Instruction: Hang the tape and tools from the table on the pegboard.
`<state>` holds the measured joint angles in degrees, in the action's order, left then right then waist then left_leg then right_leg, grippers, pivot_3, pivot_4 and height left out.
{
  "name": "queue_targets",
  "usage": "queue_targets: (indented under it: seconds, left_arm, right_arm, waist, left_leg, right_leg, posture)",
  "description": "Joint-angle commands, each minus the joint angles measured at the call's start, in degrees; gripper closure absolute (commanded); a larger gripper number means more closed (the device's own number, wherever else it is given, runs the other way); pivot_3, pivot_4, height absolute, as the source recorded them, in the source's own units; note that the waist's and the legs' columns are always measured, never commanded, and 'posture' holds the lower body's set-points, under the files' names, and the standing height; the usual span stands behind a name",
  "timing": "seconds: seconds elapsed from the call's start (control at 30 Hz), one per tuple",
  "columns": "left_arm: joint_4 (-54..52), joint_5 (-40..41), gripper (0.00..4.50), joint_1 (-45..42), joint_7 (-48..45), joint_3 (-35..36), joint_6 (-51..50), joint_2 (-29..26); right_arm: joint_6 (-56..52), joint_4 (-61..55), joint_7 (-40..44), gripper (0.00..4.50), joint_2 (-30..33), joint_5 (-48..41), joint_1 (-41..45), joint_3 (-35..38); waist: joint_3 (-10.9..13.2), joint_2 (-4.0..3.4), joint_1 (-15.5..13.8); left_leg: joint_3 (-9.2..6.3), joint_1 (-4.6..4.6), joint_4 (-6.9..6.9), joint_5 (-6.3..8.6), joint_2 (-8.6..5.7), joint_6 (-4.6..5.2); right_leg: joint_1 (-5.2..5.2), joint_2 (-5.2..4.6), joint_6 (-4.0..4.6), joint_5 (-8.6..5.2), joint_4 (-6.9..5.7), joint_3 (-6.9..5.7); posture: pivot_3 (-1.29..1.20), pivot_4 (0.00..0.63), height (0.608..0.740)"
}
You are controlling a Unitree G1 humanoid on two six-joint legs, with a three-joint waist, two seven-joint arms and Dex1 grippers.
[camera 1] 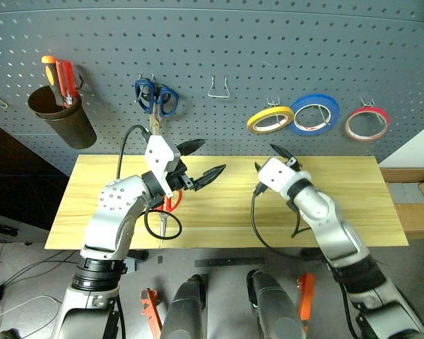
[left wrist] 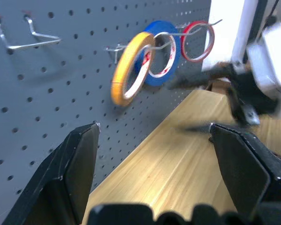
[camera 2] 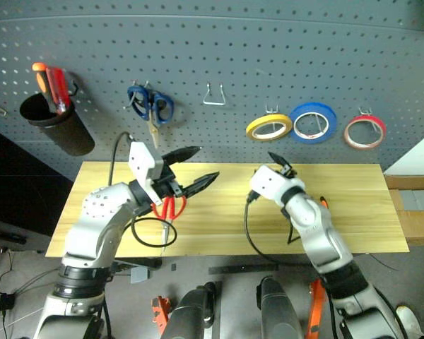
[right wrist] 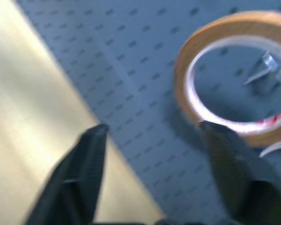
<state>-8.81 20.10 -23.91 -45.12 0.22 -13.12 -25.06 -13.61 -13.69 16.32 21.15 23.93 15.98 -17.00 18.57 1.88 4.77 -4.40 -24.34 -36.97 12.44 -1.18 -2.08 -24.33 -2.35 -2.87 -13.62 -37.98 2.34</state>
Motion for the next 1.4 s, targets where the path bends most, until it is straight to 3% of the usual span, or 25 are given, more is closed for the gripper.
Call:
queue_targets:
  seconds: [0.03, 0.13, 0.23, 0.4, 0.67, 1.4]
  left_arm:
    - [-2.2, 1.2, 0.47, 0.2, -0.7, 0.0, 0.0, -0.2]
    - [-1.6, 1.1, 0.47, 0.0, -1.3, -0.1, -0.3, -0.4]
    - [0.1, -1.7, 0.47, -0.7, -2.0, -1.2, 2.4, -1.2]
    - [1.6, -2.7, 0.47, -1.5, -2.1, -1.7, 4.2, -0.7]
    - [1.3, -2.8, 0.47, -0.8, -1.5, -2.0, 3.9, -0.7]
    - [1.8, -2.7, 0.47, -0.1, -0.8, -1.5, 4.5, -0.4]
  right_arm:
    - [-12.5, -9.9, 0.7, 0.03, -4.5, -2.7, -8.7, 3.9]
    - [-24.6, -12.2, 1.4, 0.03, -8.9, -5.5, -11.7, 8.6]
    - [-39.8, -11.6, -1.1, 0.03, -14.9, -7.3, -8.1, 15.5]
    - [-46.7, -3.2, -3.3, 0.03, -16.1, -10.3, -0.9, 21.8]
    - [-43.1, 13.6, -7.2, 0.03, -11.9, -13.1, 5.9, 25.8]
    - [-38.9, 43.2, -9.4, 0.03, -4.7, -23.5, 17.7, 31.6]
  waist:
    - [0.0, 0.00, 0.0]
    - [0.0, 0.00, 0.3]
    - [0.0, 0.00, 0.3]
    - [0.0, -0.01, 0.3]
    - [0.0, -0.01, 0.3]
    - [-0.7, 0.37, 0.3]
  left_leg:
    - [-0.05, 0.00, 0.00, 0.00, 0.00, 0.00]
    - [-0.03, 0.03, -0.07, -0.01, 0.01, 0.01]
    - [0.00, 0.26, -0.08, -0.09, 0.03, 0.03]
    - [0.07, 0.38, -0.04, -0.14, 0.08, -0.02]
    - [0.20, 0.19, 0.06, -0.12, 0.02, 0.00]
    - [0.31, 0.34, -0.01, -0.13, 0.02, 0.01]
  right_leg:
    - [0.00, 0.00, 0.00, 0.00, -0.01, 0.00]
    - [0.00, 0.01, 0.00, 0.00, -0.04, 0.10]
    - [0.15, 0.04, 0.03, 0.02, -0.05, 0.16]
    - [0.20, 0.10, 0.11, 0.07, -0.08, 0.16]
    - [0.06, 0.05, 0.13, 0.08, -0.03, 0.13]
    - [0.24, 0.07, 0.11, 0.09, -0.08, 0.13]
  posture:
    - [-0.15, 0.279, 0.740]
    - [-0.15, 0.279, 0.740]
    - [-0.16, 0.277, 0.740]
    - [-0.15, 0.274, 0.740]
    - [-0.12, 0.270, 0.740]
    - [-0.13, 0.263, 0.740]
